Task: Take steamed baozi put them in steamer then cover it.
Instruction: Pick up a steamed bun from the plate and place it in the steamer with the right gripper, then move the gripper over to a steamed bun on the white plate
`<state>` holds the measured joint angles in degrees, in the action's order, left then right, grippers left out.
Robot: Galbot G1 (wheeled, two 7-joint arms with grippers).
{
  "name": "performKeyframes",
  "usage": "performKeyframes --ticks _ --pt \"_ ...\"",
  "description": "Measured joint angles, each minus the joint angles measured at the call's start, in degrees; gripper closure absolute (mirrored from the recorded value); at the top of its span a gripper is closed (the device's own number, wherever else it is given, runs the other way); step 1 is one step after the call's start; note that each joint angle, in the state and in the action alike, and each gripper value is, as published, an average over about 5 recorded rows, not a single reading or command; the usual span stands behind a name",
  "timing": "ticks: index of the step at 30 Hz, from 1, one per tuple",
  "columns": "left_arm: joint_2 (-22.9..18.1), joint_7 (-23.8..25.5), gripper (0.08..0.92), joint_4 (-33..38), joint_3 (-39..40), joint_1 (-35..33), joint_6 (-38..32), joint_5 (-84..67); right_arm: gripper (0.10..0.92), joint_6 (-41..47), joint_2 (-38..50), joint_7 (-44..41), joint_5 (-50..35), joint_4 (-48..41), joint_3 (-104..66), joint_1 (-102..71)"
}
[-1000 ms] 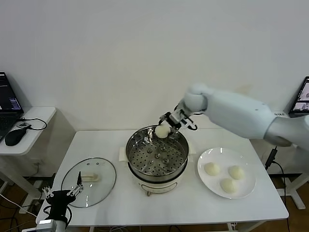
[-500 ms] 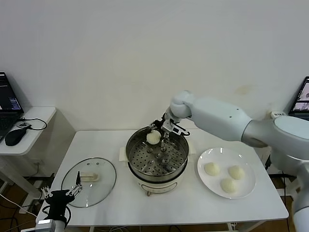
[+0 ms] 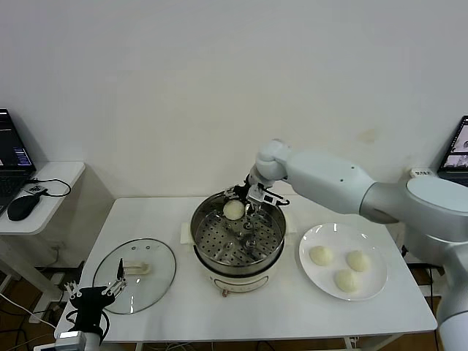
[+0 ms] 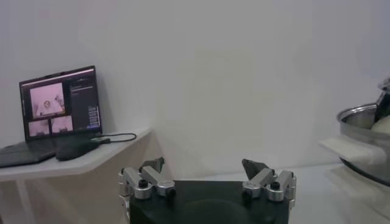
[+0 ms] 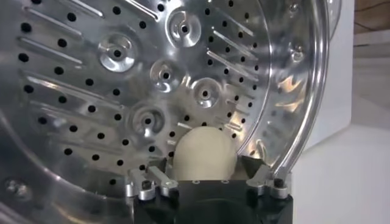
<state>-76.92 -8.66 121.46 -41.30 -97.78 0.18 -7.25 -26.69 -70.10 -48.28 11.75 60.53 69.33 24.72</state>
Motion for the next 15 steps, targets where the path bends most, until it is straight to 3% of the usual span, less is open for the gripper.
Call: performKeyframes --ticks 15 --pt "1.7 -0.2 0.177 2.2 0.4 0.6 3.5 -0.9 0.203 29.5 21.9 -4.6 -19.0 24.1 2.2 9.7"
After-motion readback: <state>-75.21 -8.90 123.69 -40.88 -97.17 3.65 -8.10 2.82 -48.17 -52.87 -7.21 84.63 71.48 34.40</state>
